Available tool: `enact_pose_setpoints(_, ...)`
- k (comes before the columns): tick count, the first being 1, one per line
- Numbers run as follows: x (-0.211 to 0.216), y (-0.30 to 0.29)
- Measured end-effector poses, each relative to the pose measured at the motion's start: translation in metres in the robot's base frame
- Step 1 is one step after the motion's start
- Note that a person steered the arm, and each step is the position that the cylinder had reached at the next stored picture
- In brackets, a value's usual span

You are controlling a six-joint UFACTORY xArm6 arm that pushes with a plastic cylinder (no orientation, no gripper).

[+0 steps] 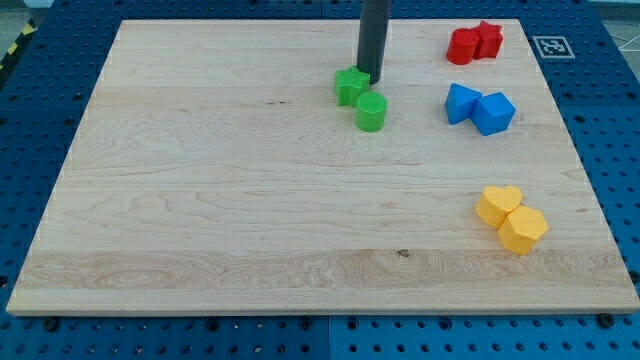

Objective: Push the green star a bit right

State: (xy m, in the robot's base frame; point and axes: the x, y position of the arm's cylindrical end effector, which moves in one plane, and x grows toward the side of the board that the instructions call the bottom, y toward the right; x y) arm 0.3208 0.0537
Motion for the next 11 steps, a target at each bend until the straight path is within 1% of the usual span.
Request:
enact_pose_setpoints(1, -0.006, -0.007)
enact_pose_setpoints(2, -0.017, -0.028)
enact_pose_setpoints(4, -0.013, -0.071)
enact_pose_setpoints(6, 0.009, -0.065)
enact_pose_setpoints(8, 0.009, -0.044)
enact_pose_setpoints(9, 0.009, -0.044)
enact_pose_setpoints(10, 0.008, -0.044)
enact_pose_setpoints(11, -0.021, -0.044)
